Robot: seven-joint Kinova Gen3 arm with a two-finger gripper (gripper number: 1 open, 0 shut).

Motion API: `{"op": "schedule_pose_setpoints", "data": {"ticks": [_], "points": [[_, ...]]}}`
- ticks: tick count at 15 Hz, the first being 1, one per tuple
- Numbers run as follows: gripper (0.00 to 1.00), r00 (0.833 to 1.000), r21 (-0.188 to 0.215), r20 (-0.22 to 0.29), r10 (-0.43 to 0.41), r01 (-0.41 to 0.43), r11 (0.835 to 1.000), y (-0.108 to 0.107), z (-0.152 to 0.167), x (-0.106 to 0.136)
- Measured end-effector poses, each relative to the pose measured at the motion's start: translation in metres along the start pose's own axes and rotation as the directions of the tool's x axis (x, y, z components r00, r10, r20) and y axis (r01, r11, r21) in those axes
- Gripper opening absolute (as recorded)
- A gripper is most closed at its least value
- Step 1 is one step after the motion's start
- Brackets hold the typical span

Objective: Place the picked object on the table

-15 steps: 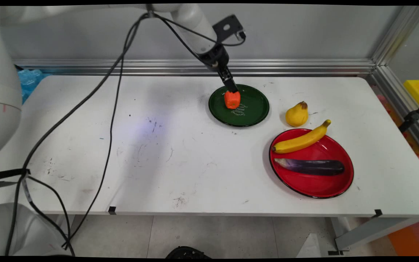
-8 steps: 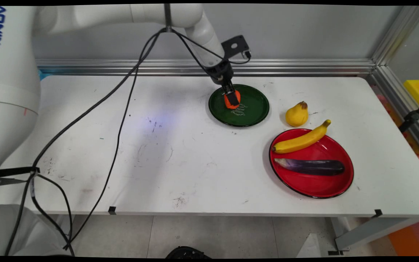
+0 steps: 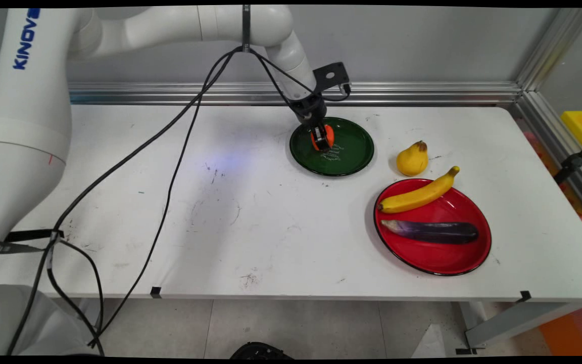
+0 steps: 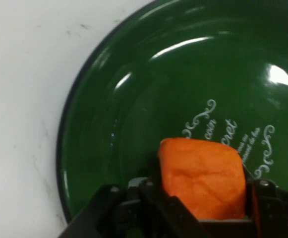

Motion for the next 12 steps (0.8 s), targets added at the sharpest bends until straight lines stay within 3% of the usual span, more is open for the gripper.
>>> {"op": "schedule_pose_setpoints", "data": {"ticks": [6,12], "points": [[0.0,0.998,-0.015,-0.005,0.068,-0.068,0.998,0.007,-0.03,-0.001],[0.0,0.992,-0.071,-0.046,0.114,-0.117,0.991,0.052,-0.095,-0.004]]}}
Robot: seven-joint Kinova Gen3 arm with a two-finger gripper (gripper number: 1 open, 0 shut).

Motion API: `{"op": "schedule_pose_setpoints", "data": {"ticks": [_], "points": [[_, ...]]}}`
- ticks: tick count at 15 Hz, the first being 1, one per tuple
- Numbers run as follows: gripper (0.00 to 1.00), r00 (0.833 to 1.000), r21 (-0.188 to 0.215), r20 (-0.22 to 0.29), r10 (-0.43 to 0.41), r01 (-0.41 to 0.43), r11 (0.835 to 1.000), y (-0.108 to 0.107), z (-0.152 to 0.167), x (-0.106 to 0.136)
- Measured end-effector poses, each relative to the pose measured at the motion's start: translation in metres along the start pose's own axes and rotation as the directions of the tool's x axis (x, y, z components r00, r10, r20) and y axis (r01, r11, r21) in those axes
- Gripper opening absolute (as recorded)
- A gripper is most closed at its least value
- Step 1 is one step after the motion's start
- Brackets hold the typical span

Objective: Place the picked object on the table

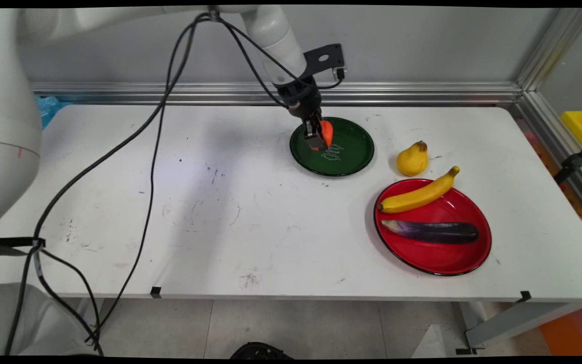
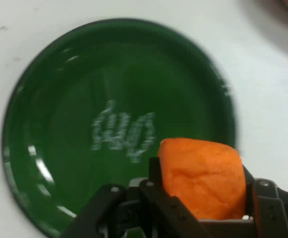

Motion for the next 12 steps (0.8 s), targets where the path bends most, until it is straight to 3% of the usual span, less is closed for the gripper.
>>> {"op": "schedule_pose_setpoints", "data": {"ticks": [6,12], "points": [[0.0,1.0,-0.064,-0.026,-0.012,0.01,0.998,0.059,-0.02,0.001],[0.0,0.999,-0.101,-0.032,-0.032,0.029,0.994,0.104,0.005,0.007]]}}
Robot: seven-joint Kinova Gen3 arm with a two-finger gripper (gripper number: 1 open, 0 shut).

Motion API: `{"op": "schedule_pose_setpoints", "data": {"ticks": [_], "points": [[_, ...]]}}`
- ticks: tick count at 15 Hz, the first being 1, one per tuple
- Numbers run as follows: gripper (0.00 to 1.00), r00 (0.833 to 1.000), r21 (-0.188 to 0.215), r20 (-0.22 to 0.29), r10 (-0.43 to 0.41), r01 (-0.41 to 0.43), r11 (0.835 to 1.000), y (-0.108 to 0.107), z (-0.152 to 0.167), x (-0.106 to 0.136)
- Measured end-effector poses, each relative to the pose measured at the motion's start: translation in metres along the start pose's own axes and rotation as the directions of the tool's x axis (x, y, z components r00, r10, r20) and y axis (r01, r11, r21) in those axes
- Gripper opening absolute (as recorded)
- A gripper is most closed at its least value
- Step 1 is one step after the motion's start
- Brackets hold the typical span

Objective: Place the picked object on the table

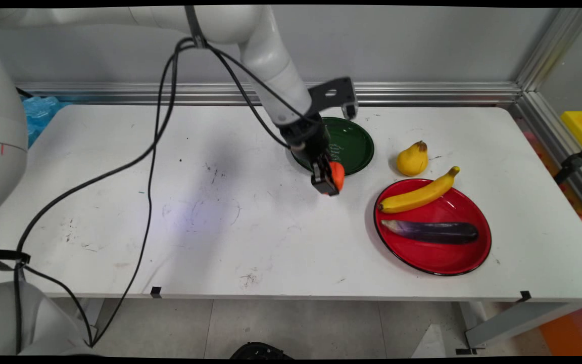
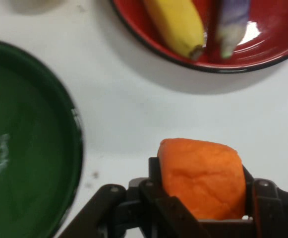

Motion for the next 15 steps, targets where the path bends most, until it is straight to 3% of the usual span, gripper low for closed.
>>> {"op": "schedule_pose_setpoints", "data": {"ticks": [10,11,15], "points": [[0.0,0.999,-0.02,0.038,0.005,-0.004,1.0,0.022,0.066,-0.005],[1.0,0.999,-0.021,0.037,0.01,-0.009,1.0,0.023,0.068,-0.005],[1.0,0.999,-0.021,0.031,0.044,-0.043,0.999,0.026,0.07,-0.006]]}}
